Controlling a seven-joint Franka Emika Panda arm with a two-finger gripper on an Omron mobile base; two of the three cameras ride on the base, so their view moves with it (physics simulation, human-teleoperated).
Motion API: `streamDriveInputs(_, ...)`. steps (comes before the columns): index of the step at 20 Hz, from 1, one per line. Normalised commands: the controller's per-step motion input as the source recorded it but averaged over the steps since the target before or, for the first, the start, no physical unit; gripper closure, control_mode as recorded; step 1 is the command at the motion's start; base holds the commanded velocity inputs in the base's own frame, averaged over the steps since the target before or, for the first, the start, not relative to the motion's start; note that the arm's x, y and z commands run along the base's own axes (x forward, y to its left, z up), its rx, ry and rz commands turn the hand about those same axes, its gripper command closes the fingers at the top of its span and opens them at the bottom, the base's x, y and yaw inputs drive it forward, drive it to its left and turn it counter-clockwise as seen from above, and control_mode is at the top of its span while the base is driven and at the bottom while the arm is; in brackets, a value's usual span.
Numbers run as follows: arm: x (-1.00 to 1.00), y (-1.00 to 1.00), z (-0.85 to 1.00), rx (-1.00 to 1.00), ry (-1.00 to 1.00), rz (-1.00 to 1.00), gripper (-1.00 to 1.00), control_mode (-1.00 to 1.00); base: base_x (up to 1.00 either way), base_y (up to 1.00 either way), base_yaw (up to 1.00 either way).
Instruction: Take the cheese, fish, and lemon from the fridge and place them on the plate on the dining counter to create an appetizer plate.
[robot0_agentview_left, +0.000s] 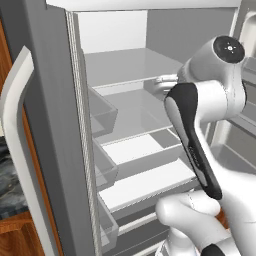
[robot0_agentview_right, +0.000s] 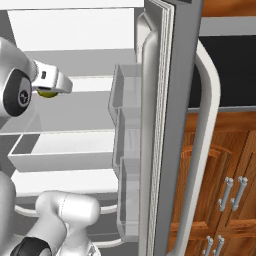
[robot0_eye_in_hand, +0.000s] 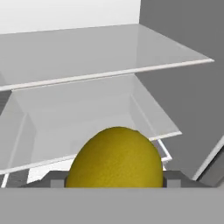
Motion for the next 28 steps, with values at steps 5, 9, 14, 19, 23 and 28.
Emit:
streamDriveInputs(5,-0.50,-0.05,-0.51,-0.07,0.32,0.00,1.00,-1.00,0.00,0.00,0.00)
streamDriveInputs(9,-0.03,0.00,-0.43,-0.07,0.25,0.00,1.00,-1.00,0.00,0.00,0.00)
streamDriveInputs(14,-0.06,0.00,-0.04,-0.01,0.02,0.00,1.00,1.00,-0.62,0.00,0.00)
streamDriveInputs(19,0.00,0.00,0.00,0.00,0.00,0.00,1.00,1.00,-0.99,0.02,-0.10)
streamDriveInputs(23,0.00,0.00,0.00,0.00,0.00,0.00,1.00,1.00,-0.71,0.32,-0.51)
streamDriveInputs(28,0.00,0.00,0.00,0.00,0.00,0.00,1.00,1.00,-0.94,0.47,-0.55)
